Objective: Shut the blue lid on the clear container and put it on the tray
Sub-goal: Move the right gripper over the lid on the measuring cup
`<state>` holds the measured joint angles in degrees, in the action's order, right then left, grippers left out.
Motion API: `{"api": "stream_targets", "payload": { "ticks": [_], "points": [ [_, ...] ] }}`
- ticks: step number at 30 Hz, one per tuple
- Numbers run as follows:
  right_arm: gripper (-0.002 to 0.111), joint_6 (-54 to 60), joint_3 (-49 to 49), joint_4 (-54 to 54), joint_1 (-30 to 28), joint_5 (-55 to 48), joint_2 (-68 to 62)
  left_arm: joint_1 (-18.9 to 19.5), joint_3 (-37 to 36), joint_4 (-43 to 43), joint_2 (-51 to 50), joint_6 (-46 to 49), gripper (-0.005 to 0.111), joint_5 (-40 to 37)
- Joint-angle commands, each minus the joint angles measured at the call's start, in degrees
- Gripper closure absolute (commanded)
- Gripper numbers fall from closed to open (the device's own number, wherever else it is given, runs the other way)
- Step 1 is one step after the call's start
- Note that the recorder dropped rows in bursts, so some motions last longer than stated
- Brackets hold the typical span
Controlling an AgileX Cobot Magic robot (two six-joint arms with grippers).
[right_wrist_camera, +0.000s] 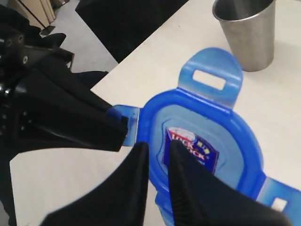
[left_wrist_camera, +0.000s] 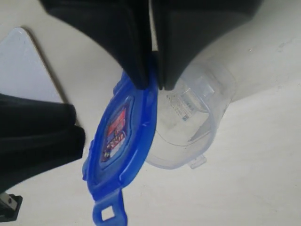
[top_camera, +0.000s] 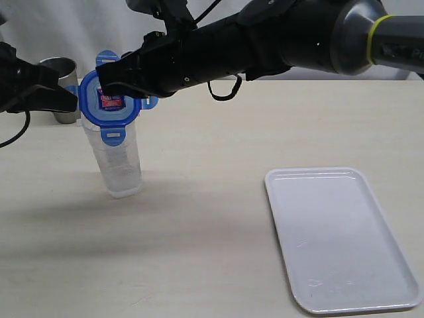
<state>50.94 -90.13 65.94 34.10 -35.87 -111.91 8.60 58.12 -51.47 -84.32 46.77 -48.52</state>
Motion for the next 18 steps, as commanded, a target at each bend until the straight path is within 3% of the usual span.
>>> {"api": "stream_targets", "payload": {
  "ticks": [1,18],
  "points": [
    [0.093,1.0,-1.1,1.5,0.3,2.0,-1.2,0.0,-0.2,-0.2,0.2,-0.5,0.107,0.3],
    [0.093,1.0,-1.1,0.5,2.7,7.4,-3.2,0.0,-0.2,0.5,0.2,-0.5,0.107,1.0]
  ]
}}
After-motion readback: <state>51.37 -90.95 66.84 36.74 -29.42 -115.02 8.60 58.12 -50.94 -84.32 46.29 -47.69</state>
